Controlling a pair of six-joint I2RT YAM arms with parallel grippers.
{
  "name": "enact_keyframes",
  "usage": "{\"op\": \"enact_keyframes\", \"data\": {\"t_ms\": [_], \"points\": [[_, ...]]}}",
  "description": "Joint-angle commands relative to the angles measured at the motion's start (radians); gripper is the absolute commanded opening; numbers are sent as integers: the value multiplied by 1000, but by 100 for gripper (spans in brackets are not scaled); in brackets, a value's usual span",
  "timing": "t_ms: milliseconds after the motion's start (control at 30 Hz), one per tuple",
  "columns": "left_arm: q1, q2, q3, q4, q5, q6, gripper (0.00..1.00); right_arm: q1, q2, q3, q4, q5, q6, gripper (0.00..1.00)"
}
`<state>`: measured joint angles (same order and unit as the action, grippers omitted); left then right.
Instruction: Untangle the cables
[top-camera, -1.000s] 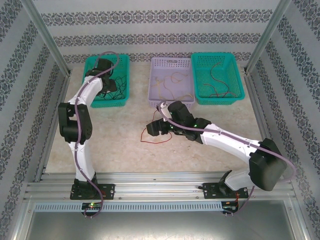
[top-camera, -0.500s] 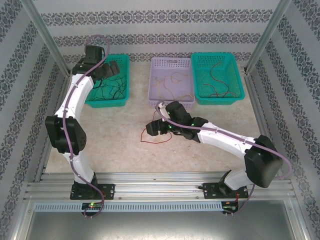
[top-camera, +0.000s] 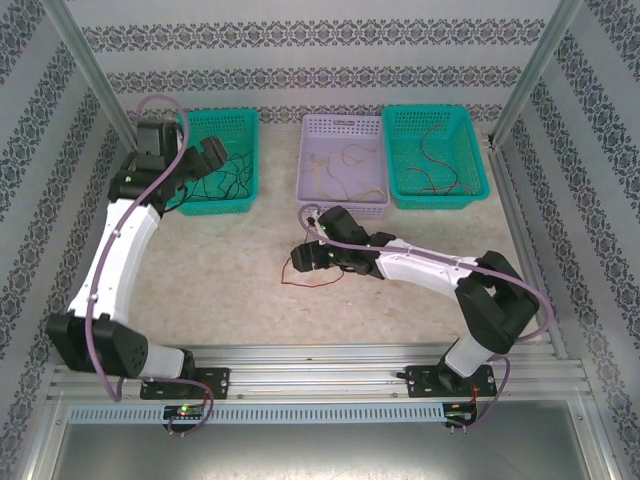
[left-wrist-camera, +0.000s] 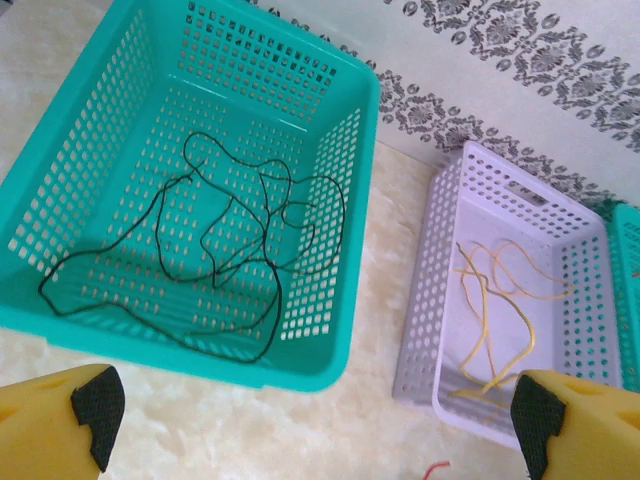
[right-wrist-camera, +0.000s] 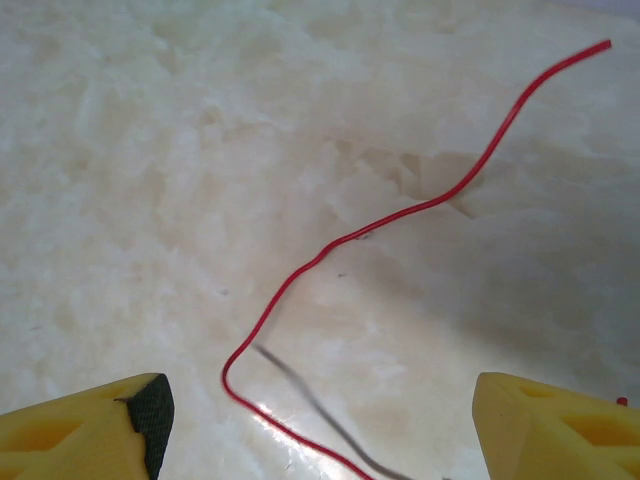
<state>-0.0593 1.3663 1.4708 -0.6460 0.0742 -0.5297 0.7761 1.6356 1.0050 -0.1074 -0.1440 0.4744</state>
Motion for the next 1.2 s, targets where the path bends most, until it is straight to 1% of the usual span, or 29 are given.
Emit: {"op": "enact_keyframes", "data": {"t_ms": [0, 67, 200, 333, 500, 533, 600, 800, 933, 1033, 1100, 1167], "points": [[-8, -69, -97, 16, 4, -29, 100, -1, 69, 62, 38, 57, 41, 78], [-12, -117, -157, 23, 3, -24, 100, 2, 106, 88, 51, 79, 51, 76], [-23, -200, -275, 56, -25, -13, 100, 3, 185, 149, 50, 204, 67, 74], [-27, -238, -354, 85, -52, -8, 100, 2, 259, 220, 23, 310, 79, 70], [-28, -249, -391, 116, -53, -10, 100, -5, 351, 298, -2, 324, 91, 62], [-30, -250, -391, 116, -51, -14, 100, -7, 362, 302, -2, 329, 96, 62], [-29, -255, -394, 119, -52, -15, 100, -13, 381, 299, 9, 336, 116, 57], [-30, -262, -403, 127, -48, -21, 100, -28, 434, 315, 26, 311, 154, 47], [-31, -265, -409, 129, -57, -21, 100, -30, 459, 343, 21, 305, 153, 36], [-31, -263, -410, 129, -54, -23, 100, -29, 464, 345, 30, 306, 156, 23], [-31, -261, -412, 132, -54, -25, 100, -28, 462, 346, 27, 305, 156, 13], [-31, -258, -410, 134, -49, -26, 100, -25, 449, 339, 28, 303, 153, 6]]}}
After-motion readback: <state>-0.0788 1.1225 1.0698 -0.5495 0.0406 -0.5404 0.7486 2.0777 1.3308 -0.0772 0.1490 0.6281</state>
